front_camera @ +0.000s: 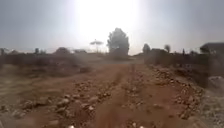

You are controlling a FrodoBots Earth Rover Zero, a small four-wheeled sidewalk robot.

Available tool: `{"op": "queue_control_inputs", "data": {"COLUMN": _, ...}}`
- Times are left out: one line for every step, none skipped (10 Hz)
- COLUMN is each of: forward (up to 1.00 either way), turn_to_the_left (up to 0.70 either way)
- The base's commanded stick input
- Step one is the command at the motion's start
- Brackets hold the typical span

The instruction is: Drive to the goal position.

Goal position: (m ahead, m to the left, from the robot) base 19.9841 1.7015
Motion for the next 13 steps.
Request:
{"op": "queue_control_inputs", "data": {"forward": 0.45, "turn_to_the_left": -0.27}}
{"op": "queue_control_inputs", "data": {"forward": 0.45, "turn_to_the_left": -0.27}}
{"op": "queue_control_inputs", "data": {"forward": 0.45, "turn_to_the_left": -0.27}}
{"op": "queue_control_inputs", "data": {"forward": 0.45, "turn_to_the_left": -0.27}}
{"op": "queue_control_inputs", "data": {"forward": 0.45, "turn_to_the_left": -0.27}}
{"op": "queue_control_inputs", "data": {"forward": 0.45, "turn_to_the_left": -0.27}}
{"op": "queue_control_inputs", "data": {"forward": 0.45, "turn_to_the_left": -0.27}}
{"op": "queue_control_inputs", "data": {"forward": 0.45, "turn_to_the_left": -0.27}}
{"op": "queue_control_inputs", "data": {"forward": 0.45, "turn_to_the_left": -0.27}}
{"op": "queue_control_inputs", "data": {"forward": 0.45, "turn_to_the_left": -0.27}}
{"op": "queue_control_inputs", "data": {"forward": 0.45, "turn_to_the_left": 0.0}}
{"op": "queue_control_inputs", "data": {"forward": 0.45, "turn_to_the_left": 0.0}}
{"op": "queue_control_inputs", "data": {"forward": 0.45, "turn_to_the_left": 0.0}}
